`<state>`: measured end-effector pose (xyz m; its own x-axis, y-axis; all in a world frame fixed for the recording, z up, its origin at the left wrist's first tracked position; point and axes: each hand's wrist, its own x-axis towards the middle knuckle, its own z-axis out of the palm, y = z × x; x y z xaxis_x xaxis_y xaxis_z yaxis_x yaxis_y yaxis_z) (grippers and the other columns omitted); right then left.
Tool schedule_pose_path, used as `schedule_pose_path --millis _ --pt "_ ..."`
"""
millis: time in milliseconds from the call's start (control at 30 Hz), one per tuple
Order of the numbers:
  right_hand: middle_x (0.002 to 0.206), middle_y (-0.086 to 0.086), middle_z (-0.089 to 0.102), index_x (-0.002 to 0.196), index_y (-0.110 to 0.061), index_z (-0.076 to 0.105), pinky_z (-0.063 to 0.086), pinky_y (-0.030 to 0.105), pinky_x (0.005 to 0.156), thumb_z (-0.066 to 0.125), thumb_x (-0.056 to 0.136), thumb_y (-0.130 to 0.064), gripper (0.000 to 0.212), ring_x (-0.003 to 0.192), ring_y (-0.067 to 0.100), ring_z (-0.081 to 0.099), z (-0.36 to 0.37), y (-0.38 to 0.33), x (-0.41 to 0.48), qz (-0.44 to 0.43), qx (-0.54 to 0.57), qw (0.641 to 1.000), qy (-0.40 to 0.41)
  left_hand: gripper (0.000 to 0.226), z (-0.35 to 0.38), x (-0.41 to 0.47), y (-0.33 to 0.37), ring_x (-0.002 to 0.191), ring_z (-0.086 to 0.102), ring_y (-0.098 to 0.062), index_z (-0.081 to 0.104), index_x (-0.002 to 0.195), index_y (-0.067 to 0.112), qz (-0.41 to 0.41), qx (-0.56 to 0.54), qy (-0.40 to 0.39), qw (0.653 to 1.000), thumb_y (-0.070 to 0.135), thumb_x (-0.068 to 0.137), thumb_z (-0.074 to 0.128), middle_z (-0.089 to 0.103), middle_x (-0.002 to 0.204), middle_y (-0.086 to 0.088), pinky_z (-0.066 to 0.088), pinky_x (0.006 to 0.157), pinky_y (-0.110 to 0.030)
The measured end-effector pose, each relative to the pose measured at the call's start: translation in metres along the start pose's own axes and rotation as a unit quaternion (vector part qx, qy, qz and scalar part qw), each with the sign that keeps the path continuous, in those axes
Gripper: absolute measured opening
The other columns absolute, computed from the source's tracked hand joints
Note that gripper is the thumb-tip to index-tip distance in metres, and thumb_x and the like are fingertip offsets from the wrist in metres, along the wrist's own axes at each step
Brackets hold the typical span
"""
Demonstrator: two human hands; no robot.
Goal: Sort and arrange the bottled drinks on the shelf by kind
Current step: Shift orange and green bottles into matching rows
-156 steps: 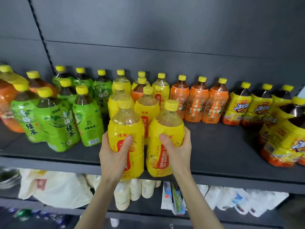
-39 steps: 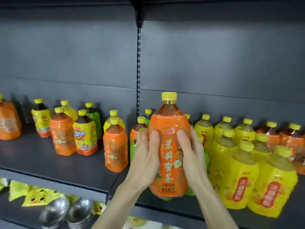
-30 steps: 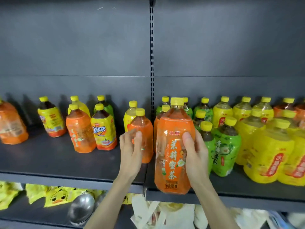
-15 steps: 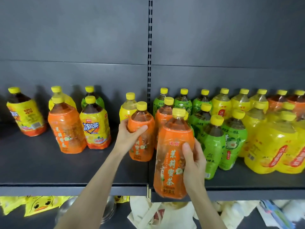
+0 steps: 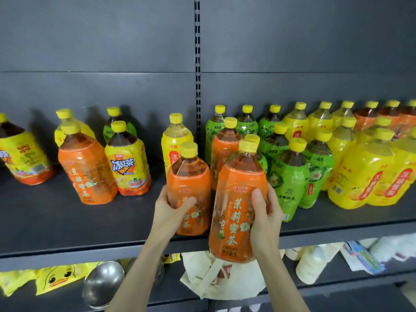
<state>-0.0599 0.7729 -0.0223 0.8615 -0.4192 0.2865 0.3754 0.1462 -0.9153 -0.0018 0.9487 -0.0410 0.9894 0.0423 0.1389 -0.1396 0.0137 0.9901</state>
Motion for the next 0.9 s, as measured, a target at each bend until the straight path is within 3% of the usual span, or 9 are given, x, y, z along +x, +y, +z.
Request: schedule_pose_path --millis 100,167,333,433,667,767,900 --pt "0.100 -0.006 0.073 0.119 -0.029 0.058 0.055 0.019 0.066 0.059 0.074 -0.057 0.053 0.089 0.014 0.071 -0.007 -0.003 -0.015 0.001 -0.005 1.000 0.019 0.057 0.002 -0.016 0.010 0.081 0.069 0.001 0.054 0.099 0.036 -0.015 -0.020 0.013 1.000 0.055 0.049 0.076 0.070 0.091 0.013 0.052 0.055 -0.015" --pt "0.097 -0.004 0.073 0.122 -0.020 0.058 0.054 0.019 0.065 0.060 0.075 -0.056 0.060 0.085 0.013 0.071 -0.018 -0.007 -0.024 -0.005 -0.012 0.999 0.032 0.063 0.004 -0.031 0.016 0.079 0.070 -0.003 0.056 0.097 0.035 -0.031 -0.022 0.009 0.999 0.060 0.046 0.084 0.073 0.087 0.014 0.053 0.060 -0.020" --pt "0.095 0.000 0.073 0.115 -0.023 0.062 0.055 0.023 0.066 0.060 0.076 -0.055 0.050 0.084 0.017 0.071 -0.056 -0.023 -0.041 -0.012 -0.025 0.997 0.069 0.066 0.027 -0.071 0.029 0.075 0.071 -0.007 0.060 0.096 0.030 -0.048 -0.020 -0.029 0.998 0.062 0.040 0.076 0.073 0.084 0.017 0.052 0.060 -0.023" --pt "0.093 -0.002 0.074 0.115 -0.020 0.062 0.055 0.022 0.065 0.059 0.077 -0.053 0.050 0.083 0.015 0.071 -0.091 -0.037 -0.050 -0.025 -0.034 0.995 0.090 0.056 0.060 -0.091 0.038 0.072 0.071 -0.006 0.060 0.093 0.032 -0.055 -0.029 -0.055 0.997 0.057 0.045 0.077 0.073 0.081 0.018 0.051 0.058 -0.022" --pt "0.090 0.000 0.074 0.110 -0.023 0.065 0.054 0.022 0.063 0.062 0.074 -0.053 0.047 0.079 0.015 0.071 -0.216 -0.074 -0.068 -0.028 -0.061 0.989 0.134 0.063 0.177 -0.151 0.034 0.075 0.071 -0.005 0.062 0.095 0.033 -0.075 -0.039 -0.111 0.990 0.065 0.041 0.074 0.073 0.084 0.016 0.052 0.065 -0.032" --pt "0.083 -0.005 0.073 0.114 -0.012 0.062 0.053 0.018 0.060 0.062 0.074 -0.052 0.056 0.072 0.008 0.069 -0.288 -0.093 -0.073 -0.034 -0.086 0.985 0.145 0.059 0.246 -0.182 0.026 0.072 0.071 -0.006 0.064 0.094 0.031 -0.096 -0.053 -0.119 0.987 0.062 0.045 0.076 0.074 0.081 0.014 0.053 0.057 -0.023" --pt "0.076 -0.010 0.071 0.108 -0.010 0.062 0.051 0.015 0.057 0.065 0.075 -0.048 0.050 0.067 0.002 0.067 -0.374 -0.114 -0.069 -0.033 -0.110 0.980 0.164 0.057 0.329 -0.216 0.023 0.067 0.070 -0.002 0.063 0.091 0.033 -0.108 -0.065 -0.141 0.982 0.063 0.044 0.076 0.072 0.077 0.019 0.049 0.046 -0.013"
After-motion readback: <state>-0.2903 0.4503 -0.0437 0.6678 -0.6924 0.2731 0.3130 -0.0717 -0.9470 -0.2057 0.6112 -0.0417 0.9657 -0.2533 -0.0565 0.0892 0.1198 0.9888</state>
